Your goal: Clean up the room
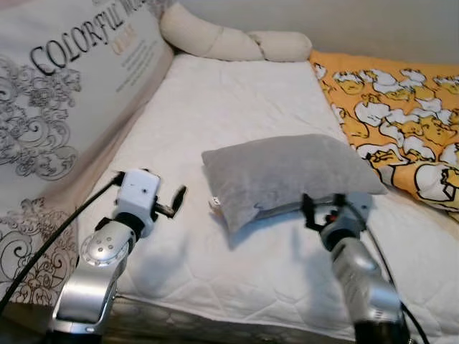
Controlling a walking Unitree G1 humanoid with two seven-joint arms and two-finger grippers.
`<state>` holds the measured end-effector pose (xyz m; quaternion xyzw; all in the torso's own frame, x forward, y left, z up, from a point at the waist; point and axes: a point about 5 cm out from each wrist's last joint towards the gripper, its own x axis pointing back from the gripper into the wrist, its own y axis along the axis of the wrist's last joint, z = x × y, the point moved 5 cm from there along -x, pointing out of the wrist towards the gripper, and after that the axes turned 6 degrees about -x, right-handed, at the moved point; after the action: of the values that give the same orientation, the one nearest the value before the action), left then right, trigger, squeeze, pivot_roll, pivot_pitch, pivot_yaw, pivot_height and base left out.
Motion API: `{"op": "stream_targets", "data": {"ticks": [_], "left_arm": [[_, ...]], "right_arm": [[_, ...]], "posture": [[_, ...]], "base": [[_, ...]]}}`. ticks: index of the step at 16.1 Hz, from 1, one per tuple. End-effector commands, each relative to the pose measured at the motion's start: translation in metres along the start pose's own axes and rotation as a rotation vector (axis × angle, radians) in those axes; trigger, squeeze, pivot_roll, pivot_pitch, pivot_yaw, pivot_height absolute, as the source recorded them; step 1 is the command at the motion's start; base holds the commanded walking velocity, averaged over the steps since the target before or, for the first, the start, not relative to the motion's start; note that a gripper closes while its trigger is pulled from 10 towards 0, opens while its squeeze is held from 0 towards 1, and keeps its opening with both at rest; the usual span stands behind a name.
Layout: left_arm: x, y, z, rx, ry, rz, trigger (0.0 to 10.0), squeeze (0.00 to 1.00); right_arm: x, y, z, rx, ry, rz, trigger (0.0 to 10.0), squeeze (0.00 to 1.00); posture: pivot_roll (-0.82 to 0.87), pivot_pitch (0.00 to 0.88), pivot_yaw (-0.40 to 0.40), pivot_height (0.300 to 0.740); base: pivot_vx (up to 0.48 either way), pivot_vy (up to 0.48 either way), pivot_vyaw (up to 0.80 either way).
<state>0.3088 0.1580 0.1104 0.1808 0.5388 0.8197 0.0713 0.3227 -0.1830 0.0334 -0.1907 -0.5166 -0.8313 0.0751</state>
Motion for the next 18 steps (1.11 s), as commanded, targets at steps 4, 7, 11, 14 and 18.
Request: {"op": "stream_targets", "data": {"ticks": [4, 7, 11, 14, 18], "left_arm": [[-0.006, 0.014, -0.032, -0.098, -0.306, -0.043, 10.0, 0.00], [0.001, 0.021, -0.047, -0.143, -0.477, -0.065, 10.0, 0.00], [0.011, 0.016, -0.056, -0.184, -0.584, -0.037, 10.0, 0.00], [0.017, 0.015, -0.054, -0.199, -0.612, -0.024, 10.0, 0.00], [0.023, 0.014, -0.051, -0.206, -0.627, -0.006, 10.0, 0.00]], "right_arm": [[-0.029, 0.008, 0.000, -0.293, -0.014, 0.092, 10.0, 1.00], [-0.050, 0.024, 0.015, -0.476, 0.053, 0.090, 10.0, 1.00], [-0.061, 0.021, 0.020, -0.657, 0.040, 0.147, 10.0, 1.00], [-0.065, 0.014, 0.024, -0.752, -0.006, 0.176, 10.0, 0.98], [-0.067, 0.011, 0.037, -0.741, -0.011, 0.199, 7.7, 0.00]], "posture": [[0.00, 0.000, -0.032, 0.740], [0.01, 0.000, -0.030, 0.740], [0.03, 0.000, -0.019, 0.740], [0.06, 0.000, -0.022, 0.740], [0.07, 0.000, -0.024, 0.740]], "base": [[0.000, 0.000, 0.00], [0.000, 0.000, 0.00], [0.000, 0.000, 0.00], [0.000, 0.000, 0.00], [0.000, 0.000, 0.00]]}}
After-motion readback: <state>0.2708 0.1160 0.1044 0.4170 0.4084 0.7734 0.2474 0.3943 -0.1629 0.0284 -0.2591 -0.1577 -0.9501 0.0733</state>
